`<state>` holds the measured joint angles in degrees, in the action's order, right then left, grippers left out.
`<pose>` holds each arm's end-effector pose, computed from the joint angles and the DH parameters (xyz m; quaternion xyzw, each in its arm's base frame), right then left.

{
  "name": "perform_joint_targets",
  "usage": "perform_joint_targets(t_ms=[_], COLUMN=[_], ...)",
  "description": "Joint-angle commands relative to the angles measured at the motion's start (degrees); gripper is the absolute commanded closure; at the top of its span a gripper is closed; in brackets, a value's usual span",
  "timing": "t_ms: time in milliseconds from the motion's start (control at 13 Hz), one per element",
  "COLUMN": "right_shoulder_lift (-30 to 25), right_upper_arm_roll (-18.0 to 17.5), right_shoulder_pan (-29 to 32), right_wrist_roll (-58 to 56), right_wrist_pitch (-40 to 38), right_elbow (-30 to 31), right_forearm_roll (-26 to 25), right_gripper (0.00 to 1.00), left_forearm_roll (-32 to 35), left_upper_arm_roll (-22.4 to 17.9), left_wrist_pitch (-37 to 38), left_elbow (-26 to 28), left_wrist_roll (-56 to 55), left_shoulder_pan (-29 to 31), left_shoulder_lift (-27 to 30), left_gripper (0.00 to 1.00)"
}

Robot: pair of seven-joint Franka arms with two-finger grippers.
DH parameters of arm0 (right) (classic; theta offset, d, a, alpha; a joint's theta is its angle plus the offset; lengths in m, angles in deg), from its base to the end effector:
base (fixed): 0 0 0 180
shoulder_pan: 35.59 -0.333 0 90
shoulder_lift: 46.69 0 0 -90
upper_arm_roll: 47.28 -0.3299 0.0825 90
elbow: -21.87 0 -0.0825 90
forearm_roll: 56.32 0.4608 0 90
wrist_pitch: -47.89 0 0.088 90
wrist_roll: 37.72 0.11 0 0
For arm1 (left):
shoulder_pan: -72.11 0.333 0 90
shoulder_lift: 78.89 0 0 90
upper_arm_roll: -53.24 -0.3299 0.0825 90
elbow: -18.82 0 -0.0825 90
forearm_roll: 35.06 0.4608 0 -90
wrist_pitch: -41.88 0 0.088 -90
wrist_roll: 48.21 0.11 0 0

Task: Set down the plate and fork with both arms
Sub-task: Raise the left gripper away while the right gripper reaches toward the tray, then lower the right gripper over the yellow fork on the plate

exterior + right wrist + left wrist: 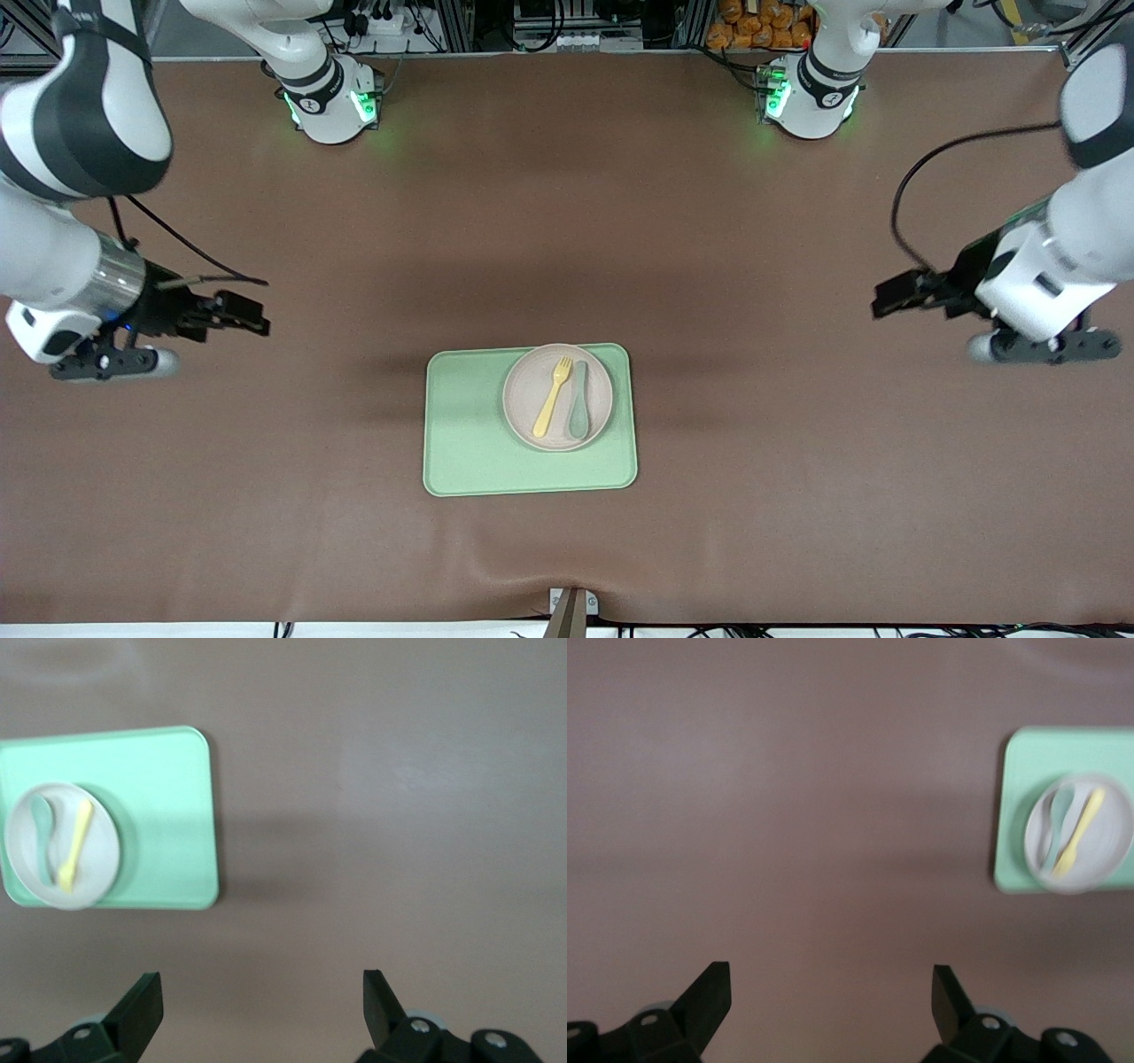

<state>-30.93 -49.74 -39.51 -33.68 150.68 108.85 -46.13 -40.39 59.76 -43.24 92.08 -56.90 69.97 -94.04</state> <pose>0.7192 0.0929 0.4987 -0.9957 0.0001 0.0079 0.0921 0.6972 -0.1060 0.6121 0.9977 -0.0009 -0.0366 0.0564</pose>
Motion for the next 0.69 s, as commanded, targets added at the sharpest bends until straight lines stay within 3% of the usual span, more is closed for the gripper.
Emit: perform_joint_targets(t_ms=[0,154,618], right_shoulder_lift=[5.1,7.6,19.7], right_upper_arm_roll=[0.3,0.3,0.6], right_shoulder_pan=[-3.9,-7.0,-18.3], right_wrist_roll=[6.7,12.8,33.4], right_wrist_pitch=[2.8,7.1,11.4], right_elbow=[-2.6,-2.7,-12.5], right_forearm_roll=[1.1,1.0,-2.6], right_gripper=[0.00,0.00,0.00], left_forearm_roll=[1.1,1.1,4.0], left_upper_arm_roll=[0.4,0.5,1.4], left_wrist_pitch=[4.3,7.2,7.4], left_elbow=[4.3,4.3,4.2], left_wrist_roll=[6.5,11.0,10.6], left_shoulder_pan=[4.4,8.1,7.2], left_shoulder_lift=[6.8,8.7,9.4], left_gripper=[0.00,0.00,0.00])
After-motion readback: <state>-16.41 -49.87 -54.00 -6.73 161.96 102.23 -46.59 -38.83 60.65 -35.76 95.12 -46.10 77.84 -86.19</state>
